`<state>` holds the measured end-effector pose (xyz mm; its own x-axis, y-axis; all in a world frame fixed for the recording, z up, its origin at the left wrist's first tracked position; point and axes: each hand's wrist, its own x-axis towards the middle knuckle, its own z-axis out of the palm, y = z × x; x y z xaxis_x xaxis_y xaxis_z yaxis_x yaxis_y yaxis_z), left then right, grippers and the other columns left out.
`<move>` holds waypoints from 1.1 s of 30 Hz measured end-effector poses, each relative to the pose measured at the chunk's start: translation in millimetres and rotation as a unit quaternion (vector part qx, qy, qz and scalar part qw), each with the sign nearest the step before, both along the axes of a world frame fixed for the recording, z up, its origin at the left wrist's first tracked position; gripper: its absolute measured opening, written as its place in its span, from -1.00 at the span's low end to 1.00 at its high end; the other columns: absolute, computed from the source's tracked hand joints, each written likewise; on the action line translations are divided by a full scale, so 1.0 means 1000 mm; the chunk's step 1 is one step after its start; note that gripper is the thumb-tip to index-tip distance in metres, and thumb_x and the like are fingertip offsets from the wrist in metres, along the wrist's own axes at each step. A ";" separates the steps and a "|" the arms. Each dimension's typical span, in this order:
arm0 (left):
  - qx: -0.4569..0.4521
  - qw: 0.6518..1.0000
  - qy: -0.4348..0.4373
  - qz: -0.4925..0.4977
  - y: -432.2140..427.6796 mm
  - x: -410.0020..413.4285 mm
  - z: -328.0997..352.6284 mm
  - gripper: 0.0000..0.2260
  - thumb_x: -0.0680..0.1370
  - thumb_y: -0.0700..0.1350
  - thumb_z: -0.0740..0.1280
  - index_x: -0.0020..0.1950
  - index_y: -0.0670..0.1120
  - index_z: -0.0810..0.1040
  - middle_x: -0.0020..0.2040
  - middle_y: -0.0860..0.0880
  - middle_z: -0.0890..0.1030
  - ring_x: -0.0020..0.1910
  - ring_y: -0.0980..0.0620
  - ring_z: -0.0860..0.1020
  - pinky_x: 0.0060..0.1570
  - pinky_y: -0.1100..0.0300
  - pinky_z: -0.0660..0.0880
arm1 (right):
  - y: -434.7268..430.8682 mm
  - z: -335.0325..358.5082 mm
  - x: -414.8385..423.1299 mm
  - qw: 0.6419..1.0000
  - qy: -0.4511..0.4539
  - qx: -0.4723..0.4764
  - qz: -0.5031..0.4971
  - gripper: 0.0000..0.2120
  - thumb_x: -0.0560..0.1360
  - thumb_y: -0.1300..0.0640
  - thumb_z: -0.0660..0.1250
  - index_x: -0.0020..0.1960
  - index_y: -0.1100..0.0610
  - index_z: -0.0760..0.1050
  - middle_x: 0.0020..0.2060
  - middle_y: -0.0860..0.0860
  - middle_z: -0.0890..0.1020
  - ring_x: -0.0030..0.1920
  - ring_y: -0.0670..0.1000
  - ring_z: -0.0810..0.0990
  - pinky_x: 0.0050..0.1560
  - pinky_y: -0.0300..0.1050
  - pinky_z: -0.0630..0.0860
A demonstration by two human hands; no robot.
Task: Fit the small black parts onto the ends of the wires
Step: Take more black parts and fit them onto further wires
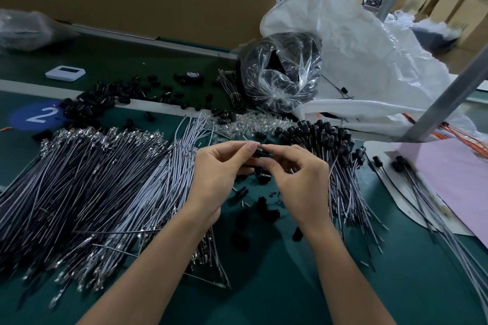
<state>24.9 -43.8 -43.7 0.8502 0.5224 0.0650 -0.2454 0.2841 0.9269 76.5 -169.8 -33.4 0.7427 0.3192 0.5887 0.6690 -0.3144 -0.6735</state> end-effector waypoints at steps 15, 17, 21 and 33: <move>-0.050 0.989 -0.035 0.138 0.032 -0.016 0.021 -0.95 0.54 -0.27 0.38 -0.09 -0.17 0.62 -0.30 -0.03 0.69 -0.31 0.03 0.66 -0.26 0.23 0.61 | -0.012 0.011 0.010 0.893 0.322 0.281 0.140 -0.86 0.41 0.22 0.42 -0.03 0.18 0.62 0.01 0.06 0.71 0.01 0.02 0.68 -0.01 -0.23 0.60; -0.041 0.993 -0.038 0.102 0.031 -0.015 0.023 -0.95 0.55 -0.26 0.35 -0.02 -0.17 0.59 -0.25 -0.03 0.69 -0.27 0.01 0.65 -0.22 0.16 0.61 | -0.017 0.016 0.011 0.820 0.365 0.390 0.208 -0.85 0.42 0.23 0.36 -0.01 0.21 0.60 0.03 0.16 0.69 0.01 0.08 0.67 0.04 -0.11 0.63; -0.020 0.997 -0.073 0.033 0.024 -0.015 0.029 -0.72 0.46 -0.05 0.27 0.08 -0.15 0.57 -0.02 -0.07 0.67 -0.07 0.00 0.61 -0.11 0.13 0.59 | -0.021 0.019 0.013 0.765 0.379 0.452 0.257 -0.89 0.50 0.19 0.30 -0.05 0.17 0.58 -0.09 0.13 0.71 -0.12 0.05 0.69 -0.05 -0.09 0.65; 0.041 0.992 -0.003 -0.119 0.001 -0.009 0.029 -0.67 0.25 -0.03 0.56 -0.06 -0.14 0.72 -0.07 -0.18 0.72 -0.09 -0.14 0.70 -0.07 0.11 0.64 | -0.010 0.014 0.000 0.929 0.265 0.183 0.179 -0.62 0.42 0.20 0.48 0.21 0.12 0.51 -0.26 0.10 0.72 -0.26 -0.03 0.69 -0.21 -0.27 0.58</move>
